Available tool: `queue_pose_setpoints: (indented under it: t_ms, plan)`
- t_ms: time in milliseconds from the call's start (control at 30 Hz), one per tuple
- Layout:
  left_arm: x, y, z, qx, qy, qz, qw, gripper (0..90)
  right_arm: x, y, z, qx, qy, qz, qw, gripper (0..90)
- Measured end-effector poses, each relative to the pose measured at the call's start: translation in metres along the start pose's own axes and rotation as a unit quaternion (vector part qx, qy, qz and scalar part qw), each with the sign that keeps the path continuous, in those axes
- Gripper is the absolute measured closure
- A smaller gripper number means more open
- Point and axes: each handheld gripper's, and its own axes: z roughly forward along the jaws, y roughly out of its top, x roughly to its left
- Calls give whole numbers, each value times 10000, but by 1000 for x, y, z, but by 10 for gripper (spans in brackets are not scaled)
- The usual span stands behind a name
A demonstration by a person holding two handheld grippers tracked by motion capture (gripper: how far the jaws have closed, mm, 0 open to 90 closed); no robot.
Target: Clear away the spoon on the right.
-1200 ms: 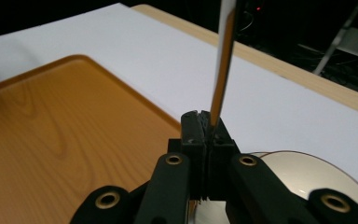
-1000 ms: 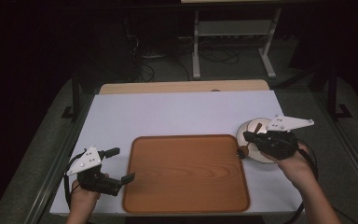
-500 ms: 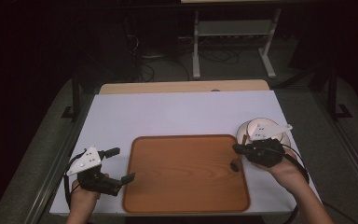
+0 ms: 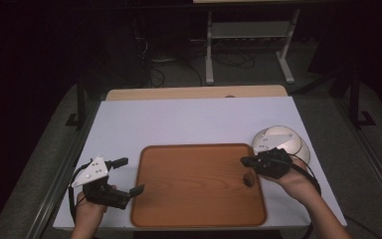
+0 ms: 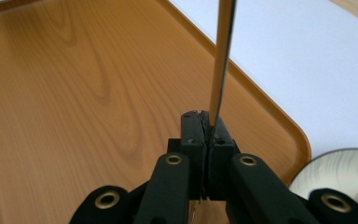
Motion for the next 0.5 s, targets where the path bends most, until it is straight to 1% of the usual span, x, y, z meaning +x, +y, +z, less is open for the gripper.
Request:
queue_pose_setpoints:
  t_ms: [133, 333, 500]
  plan:
    - [0, 0, 0, 9, 2, 0, 10000, 0, -1, 6, 8, 26, 66, -104, 9999, 875]
    - [1, -1, 0, 4, 22, -24, 10000, 0, -5, 17, 22, 77, 175, -196, 9996, 873]
    - [1, -1, 0, 6, 23, -20, 10000, 0, -5, 22, 32, 106, 287, -258, 9992, 873]
